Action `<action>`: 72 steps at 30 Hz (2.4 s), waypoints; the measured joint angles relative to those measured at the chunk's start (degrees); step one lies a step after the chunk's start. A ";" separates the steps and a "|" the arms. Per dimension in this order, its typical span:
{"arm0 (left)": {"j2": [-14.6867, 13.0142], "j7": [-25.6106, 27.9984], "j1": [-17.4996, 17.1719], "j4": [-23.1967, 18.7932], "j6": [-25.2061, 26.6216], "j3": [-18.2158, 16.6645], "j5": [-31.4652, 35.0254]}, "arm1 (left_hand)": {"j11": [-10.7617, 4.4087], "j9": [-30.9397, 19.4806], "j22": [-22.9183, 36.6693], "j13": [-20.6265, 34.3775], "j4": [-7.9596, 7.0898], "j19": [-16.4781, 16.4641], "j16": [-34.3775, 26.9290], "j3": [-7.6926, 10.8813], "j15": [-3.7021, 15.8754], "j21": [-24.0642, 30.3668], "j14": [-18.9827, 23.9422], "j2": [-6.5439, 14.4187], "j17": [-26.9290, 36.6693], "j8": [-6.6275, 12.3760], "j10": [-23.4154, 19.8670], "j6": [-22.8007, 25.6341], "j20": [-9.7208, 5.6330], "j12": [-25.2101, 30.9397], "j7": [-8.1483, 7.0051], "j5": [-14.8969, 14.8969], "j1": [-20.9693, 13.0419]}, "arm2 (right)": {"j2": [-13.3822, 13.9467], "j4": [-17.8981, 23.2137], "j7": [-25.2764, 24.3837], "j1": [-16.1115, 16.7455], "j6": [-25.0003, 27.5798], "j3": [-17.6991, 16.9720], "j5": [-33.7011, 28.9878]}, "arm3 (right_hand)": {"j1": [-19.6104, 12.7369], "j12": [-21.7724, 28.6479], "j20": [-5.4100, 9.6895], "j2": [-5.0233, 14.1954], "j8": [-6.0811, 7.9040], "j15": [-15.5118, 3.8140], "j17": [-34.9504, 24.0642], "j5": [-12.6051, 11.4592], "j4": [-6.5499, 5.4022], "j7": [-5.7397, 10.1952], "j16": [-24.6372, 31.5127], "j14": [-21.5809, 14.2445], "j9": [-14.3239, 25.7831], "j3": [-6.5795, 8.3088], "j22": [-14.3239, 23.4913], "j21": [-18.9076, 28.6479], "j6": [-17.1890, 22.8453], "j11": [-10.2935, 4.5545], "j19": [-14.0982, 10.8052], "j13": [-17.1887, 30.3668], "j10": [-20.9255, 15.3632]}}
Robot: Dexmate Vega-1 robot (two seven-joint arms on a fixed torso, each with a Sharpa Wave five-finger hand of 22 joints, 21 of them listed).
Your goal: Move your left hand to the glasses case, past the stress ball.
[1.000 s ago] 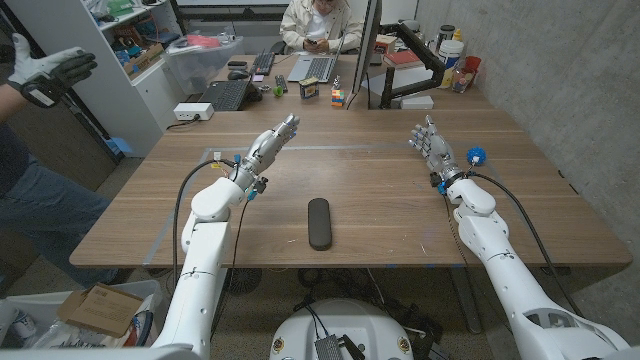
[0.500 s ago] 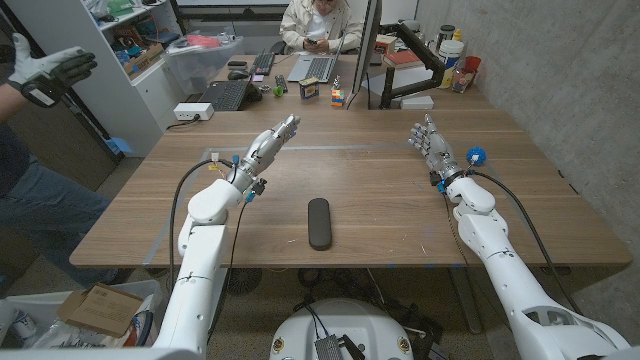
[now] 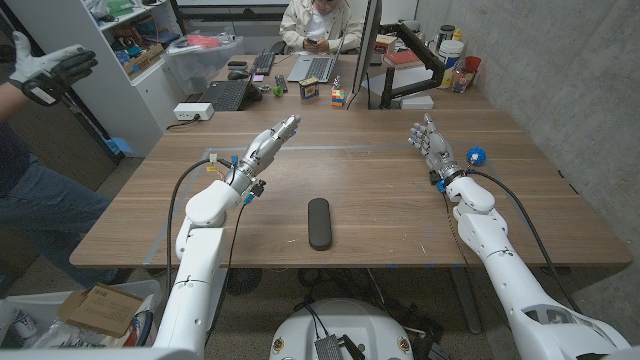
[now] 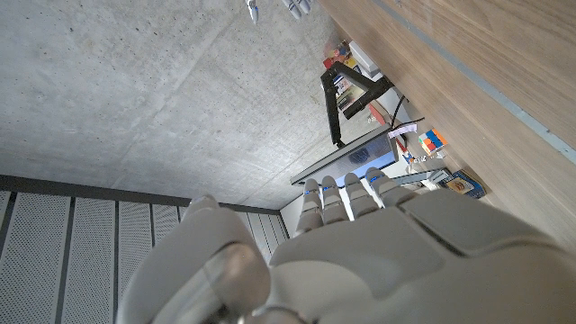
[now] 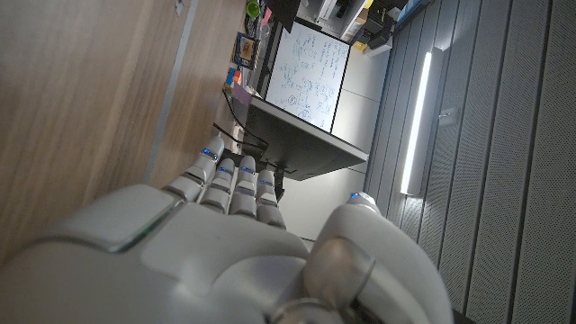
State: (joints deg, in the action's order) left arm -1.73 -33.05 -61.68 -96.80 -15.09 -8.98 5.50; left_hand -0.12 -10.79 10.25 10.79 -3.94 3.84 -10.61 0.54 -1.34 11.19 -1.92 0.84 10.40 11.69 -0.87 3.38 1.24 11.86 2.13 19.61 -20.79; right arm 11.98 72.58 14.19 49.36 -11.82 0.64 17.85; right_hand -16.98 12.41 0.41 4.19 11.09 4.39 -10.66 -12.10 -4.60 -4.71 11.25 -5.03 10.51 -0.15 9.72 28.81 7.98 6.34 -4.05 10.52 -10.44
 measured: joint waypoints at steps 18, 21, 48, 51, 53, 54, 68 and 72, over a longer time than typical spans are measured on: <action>-0.90 1.06 -1.30 -2.46 -1.49 0.76 3.05 | 0.00 0.00 0.00 0.00 0.71 1.84 0.00 0.24 0.00 0.00 0.00 0.44 0.01 0.00 0.00 0.00 -0.63 0.00 0.00 0.00 -1.52 | -0.20 -2.06 0.90 -1.34 -0.96 0.03 -0.13 | 0.06 0.00 0.32 0.06 0.00 -0.31 0.00 0.00 0.17 0.00 0.00 -0.31 0.00 -0.17 0.00 -0.43 0.00 -0.30 -0.32 0.00 -0.31; -0.97 1.45 -1.35 -2.54 -1.80 0.81 3.67 | 0.00 0.00 0.00 0.00 0.71 2.14 0.00 0.24 0.00 -0.30 0.00 0.68 0.01 0.00 0.00 0.13 -0.93 0.00 -0.12 0.00 -1.73 | -0.21 -2.38 0.96 -1.60 -0.99 -0.01 -0.16 | 0.06 0.00 0.30 0.06 0.00 -0.31 -0.01 0.00 0.17 0.00 0.00 -0.30 0.00 -0.17 0.00 -0.43 0.00 -0.30 -0.33 0.00 -0.31; -4.13 2.43 -2.22 -5.84 -3.07 3.03 9.28 | -0.10 0.00 0.00 0.00 1.41 2.87 0.00 0.95 0.29 -0.39 -0.29 1.51 0.01 0.00 -0.11 0.62 -0.82 0.00 -0.61 -0.33 -3.46 | -0.59 -4.52 2.19 -3.71 -1.62 -0.16 -1.04 | 0.06 0.00 0.10 0.06 0.00 -0.31 -0.01 0.00 0.16 0.32 0.00 -0.30 0.00 -0.16 0.00 -0.87 0.32 -0.30 -0.51 0.00 -0.30; -4.35 2.26 -2.24 -5.94 -3.24 3.15 9.62 | -0.10 0.00 0.00 0.00 1.60 3.17 0.00 0.76 0.64 -0.39 -0.63 1.74 0.01 0.00 -0.11 0.82 -0.52 0.00 -0.82 -0.33 -3.70 | -0.60 -4.52 2.19 -3.71 -1.62 -0.19 -1.08 | 0.06 0.00 0.10 0.06 0.00 -0.31 -0.01 0.00 0.16 0.32 0.00 -0.29 0.00 -0.16 0.00 -0.87 0.32 -0.30 -0.51 0.00 -0.30; -4.99 1.97 -2.25 -6.14 -3.37 3.55 9.94 | -0.10 0.00 0.00 0.00 1.60 3.17 0.00 0.76 0.64 -0.39 -0.63 1.74 0.01 0.00 -0.11 0.82 -0.52 0.00 -0.81 -0.33 -3.69 | -0.60 -4.52 2.18 -3.71 -1.62 -0.25 -1.13 | 0.06 0.00 0.12 0.06 0.00 -0.30 -0.01 0.00 0.16 0.32 0.00 -0.29 0.00 -0.16 0.00 -0.87 0.31 -0.30 -0.53 0.00 -0.30; -4.99 1.93 -2.25 -6.14 -3.41 3.55 10.00 | -0.10 0.00 0.00 0.00 1.70 3.17 0.00 0.86 0.63 -0.39 -0.63 1.73 0.01 0.00 -0.11 0.82 -0.52 0.00 -0.82 -0.33 -3.69 | -0.60 -4.52 2.18 -3.71 -1.62 -0.26 -1.14 | 0.06 0.00 0.33 0.06 0.00 -0.31 -0.01 0.00 0.16 0.32 0.00 -0.30 0.00 -0.16 0.00 -0.87 0.31 -0.30 -0.74 0.00 -0.30; -6.83 1.04 -2.01 -6.84 -4.60 4.90 11.66 | -0.12 0.00 0.00 0.00 2.00 3.17 0.00 1.18 0.63 -0.39 -0.63 1.97 0.01 0.00 -0.08 0.82 -0.52 0.00 -0.81 -0.54 -4.51 | -0.61 -4.60 2.16 -4.08 -1.91 -0.51 -1.21 | 0.06 0.00 0.21 0.06 0.00 -0.30 -0.01 0.00 0.32 0.32 0.00 -0.29 0.00 -0.32 0.00 -1.32 0.31 -0.30 -1.05 0.00 -0.30; -7.16 0.98 -2.14 -7.15 -5.01 5.17 12.05 | -0.32 0.00 0.00 0.00 2.00 3.16 0.00 1.18 0.63 -0.39 -0.63 1.97 0.01 0.00 0.12 0.82 -0.52 0.00 -0.81 -0.76 -4.51 | -0.61 -4.79 2.21 -4.29 -2.03 -0.51 -1.29 | 0.06 0.00 0.22 0.06 0.00 -0.36 -0.01 0.00 0.32 0.32 0.00 -0.35 0.00 -0.32 0.00 -1.32 0.31 -0.30 -1.04 0.00 -0.30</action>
State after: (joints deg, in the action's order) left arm -8.90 -32.07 -63.83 -103.95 -20.10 -3.81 17.55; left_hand -0.44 -10.78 10.25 10.79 -1.94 7.00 -10.61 1.72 -0.70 10.80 -2.56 2.81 10.41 11.69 -0.75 4.20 0.72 11.86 1.32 18.84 -25.30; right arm 11.37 67.80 16.40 45.08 -13.85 0.13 16.56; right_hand -16.92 12.41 0.62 4.25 11.09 4.02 -10.67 -12.10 -4.28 -4.40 11.25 -5.39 10.51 -0.47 9.72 27.49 8.29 6.04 -5.08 10.53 -10.74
